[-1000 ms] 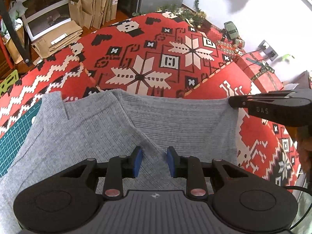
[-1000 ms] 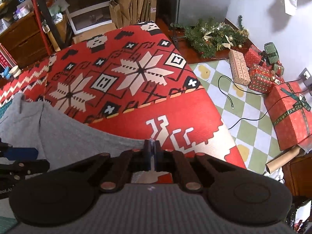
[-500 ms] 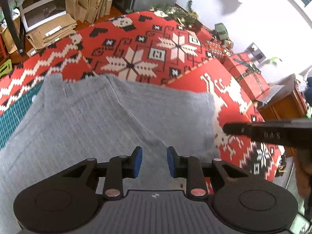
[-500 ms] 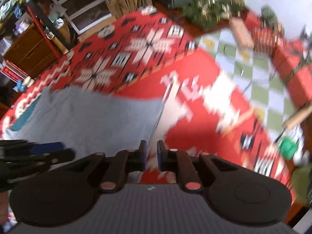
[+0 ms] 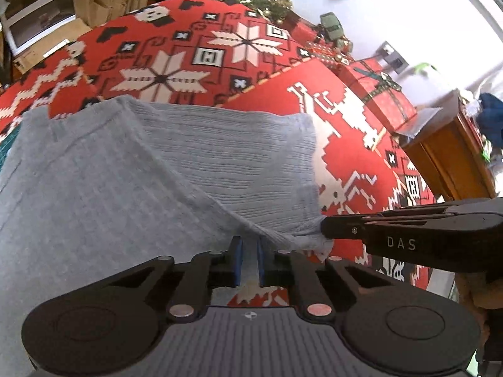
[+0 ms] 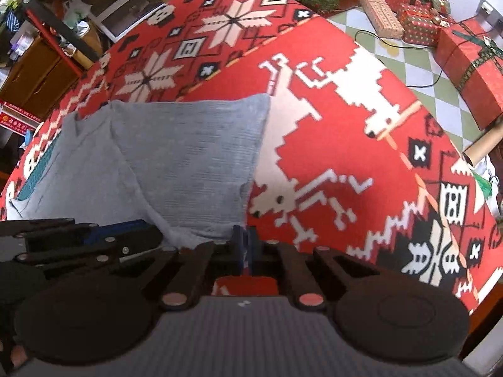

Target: Fold clothes

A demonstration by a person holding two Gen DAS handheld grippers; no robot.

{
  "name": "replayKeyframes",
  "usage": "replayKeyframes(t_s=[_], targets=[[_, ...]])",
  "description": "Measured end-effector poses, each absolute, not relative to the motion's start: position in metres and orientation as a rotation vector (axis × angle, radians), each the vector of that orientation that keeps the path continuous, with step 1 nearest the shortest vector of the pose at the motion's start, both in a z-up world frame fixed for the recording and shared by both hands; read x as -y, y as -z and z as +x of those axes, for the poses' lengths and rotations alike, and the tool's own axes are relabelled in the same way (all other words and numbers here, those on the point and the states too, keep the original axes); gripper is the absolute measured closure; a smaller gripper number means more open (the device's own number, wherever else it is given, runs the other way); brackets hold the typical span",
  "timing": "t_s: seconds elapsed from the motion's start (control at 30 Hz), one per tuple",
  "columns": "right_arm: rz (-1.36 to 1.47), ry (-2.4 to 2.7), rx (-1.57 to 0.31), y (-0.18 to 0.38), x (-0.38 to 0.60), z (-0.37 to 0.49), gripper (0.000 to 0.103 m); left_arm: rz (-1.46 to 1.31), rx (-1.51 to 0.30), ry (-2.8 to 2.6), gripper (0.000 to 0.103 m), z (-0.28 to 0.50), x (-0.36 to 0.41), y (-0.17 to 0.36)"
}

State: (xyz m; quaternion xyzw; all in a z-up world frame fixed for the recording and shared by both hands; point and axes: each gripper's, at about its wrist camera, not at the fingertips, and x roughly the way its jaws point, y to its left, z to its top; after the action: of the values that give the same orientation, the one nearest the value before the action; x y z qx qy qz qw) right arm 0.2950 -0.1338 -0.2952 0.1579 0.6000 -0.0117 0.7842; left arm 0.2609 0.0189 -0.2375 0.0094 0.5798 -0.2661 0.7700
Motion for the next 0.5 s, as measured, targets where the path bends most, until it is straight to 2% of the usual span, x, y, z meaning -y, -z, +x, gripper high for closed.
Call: replayKeyframes(t_s=[0.27, 0.43, 0.5], targets=[[0.362, 0.013, -1.27, 0.285, 0.147, 0.292, 0.103, 0.025, -1.265, 0.573, 0.095, 0.258, -0.016, 0.236], [0.322, -0.059, -1.267, 0.264, 0.134, 0.293, 0.099, -0.032, -1.27, 0.546, 0.095, 0.253, -0.029, 0.221], [0.276, -0.096, -1.265, 0.256, 0.121, 0.296, 0.099, -0.044, -1.263, 0.532, 0.09, 0.248, -0.036, 0.212]])
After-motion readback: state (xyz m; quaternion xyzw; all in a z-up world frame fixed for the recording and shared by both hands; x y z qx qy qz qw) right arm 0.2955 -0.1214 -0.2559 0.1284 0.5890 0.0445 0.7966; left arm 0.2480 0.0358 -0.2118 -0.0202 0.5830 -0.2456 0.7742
